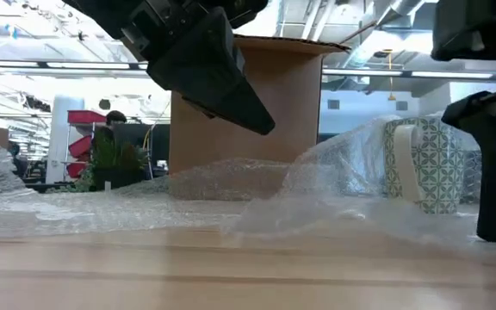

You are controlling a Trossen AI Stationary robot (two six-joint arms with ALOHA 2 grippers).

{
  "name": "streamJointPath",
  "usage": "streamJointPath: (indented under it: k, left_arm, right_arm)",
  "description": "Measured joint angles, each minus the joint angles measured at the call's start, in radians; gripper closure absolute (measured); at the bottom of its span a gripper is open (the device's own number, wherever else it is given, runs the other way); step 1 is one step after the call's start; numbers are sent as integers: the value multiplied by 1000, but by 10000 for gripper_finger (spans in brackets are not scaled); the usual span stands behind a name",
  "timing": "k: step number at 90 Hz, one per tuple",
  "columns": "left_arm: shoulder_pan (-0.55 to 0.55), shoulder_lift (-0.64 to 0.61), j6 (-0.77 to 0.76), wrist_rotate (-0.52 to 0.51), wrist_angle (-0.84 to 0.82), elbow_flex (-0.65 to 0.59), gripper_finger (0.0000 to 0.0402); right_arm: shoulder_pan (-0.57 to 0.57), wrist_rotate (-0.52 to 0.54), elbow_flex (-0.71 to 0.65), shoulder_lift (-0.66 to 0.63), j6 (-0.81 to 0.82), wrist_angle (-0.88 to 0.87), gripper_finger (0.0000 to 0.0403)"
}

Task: Wrap mug
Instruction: Wrap the green patterned mug into the bubble wrap

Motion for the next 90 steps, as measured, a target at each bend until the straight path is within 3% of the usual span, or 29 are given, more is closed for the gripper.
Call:
streamJointPath:
  k: [25,42,66,90]
  left_arm:
    - [-6,0,0,0,0,0,402]
    - [-10,0,0,0,9,0,402]
    - [-12,0,19,0,87,0,402]
    - [0,0,241,-74,368,0,402]
  right_arm:
    - [1,8,44,-3,-26,-65,392]
    - [17,-2,132,-55,-60,-179,393]
    - [38,6,137,-157,-56,-248,401]
    - [91,0,138,-169,-54,-186,402]
